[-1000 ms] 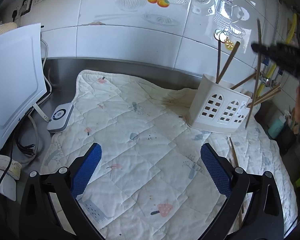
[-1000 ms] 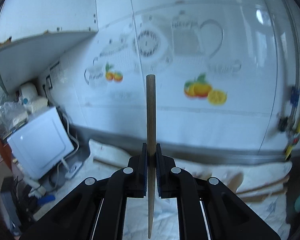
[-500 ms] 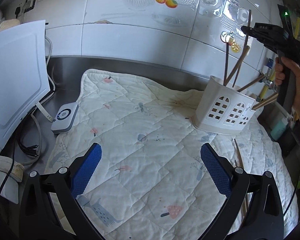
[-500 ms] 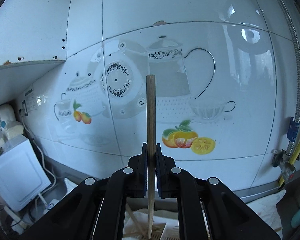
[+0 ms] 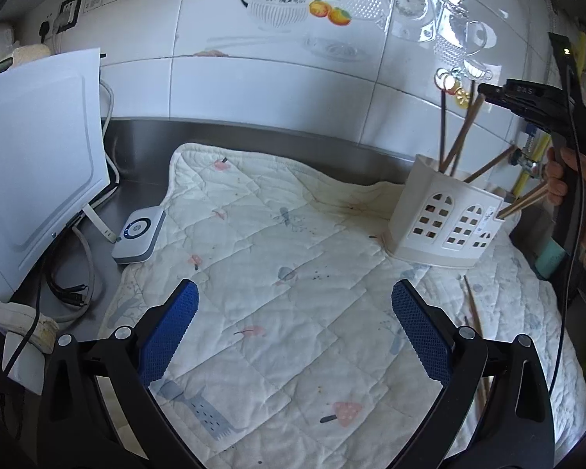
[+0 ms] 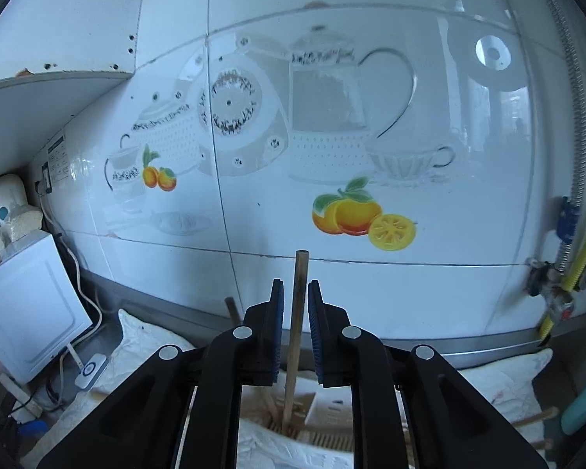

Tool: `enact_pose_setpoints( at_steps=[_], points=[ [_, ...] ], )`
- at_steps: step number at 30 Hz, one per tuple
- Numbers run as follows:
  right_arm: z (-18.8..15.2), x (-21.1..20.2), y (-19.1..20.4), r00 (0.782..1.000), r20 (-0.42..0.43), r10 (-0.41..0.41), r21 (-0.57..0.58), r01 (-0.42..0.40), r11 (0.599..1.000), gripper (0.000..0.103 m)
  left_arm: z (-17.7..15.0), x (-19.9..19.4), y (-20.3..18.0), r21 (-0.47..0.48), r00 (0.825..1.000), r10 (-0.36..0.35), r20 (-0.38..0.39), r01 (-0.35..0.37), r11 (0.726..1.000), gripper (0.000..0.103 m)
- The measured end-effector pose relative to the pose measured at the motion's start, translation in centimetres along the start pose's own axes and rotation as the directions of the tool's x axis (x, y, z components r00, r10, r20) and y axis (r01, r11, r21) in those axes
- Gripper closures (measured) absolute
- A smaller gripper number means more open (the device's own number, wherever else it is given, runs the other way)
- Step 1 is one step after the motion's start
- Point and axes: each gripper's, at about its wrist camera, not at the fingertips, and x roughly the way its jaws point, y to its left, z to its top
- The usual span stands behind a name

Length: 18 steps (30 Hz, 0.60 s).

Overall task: Organize utensils
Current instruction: 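Open the right tool and lift it away from the holder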

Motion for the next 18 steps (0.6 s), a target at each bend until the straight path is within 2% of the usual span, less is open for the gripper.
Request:
enact_pose_setpoints(
  at_steps=[4, 10, 18],
  points=[
    [0.3, -5.3, 0.2, 1.0, 0.002, 0.019, -0.015, -0.019, 1.0, 0.085, 0.0, -1.2, -0.8, -0.002, 0.998, -0.059, 0.004, 0.059, 0.998, 0.005],
    [-0.5, -15.0, 0.6, 0.999, -0.013, 0.043, -0.021, -0.043, 0.999, 0.08, -0.5, -3.6, -2.8, 0.049, 0.995, -0.1, 0.004, 0.1, 0.994, 0.005],
    [-5.5, -24.3, 1.3, 0.993, -0.104, 0.061, -0.025, -0.064, 0.998, 0.08, -2.3, -4.9, -4.3, 0.048, 0.985, -0.161, -0.063, 0.164, 0.985, 0.005]
  ],
)
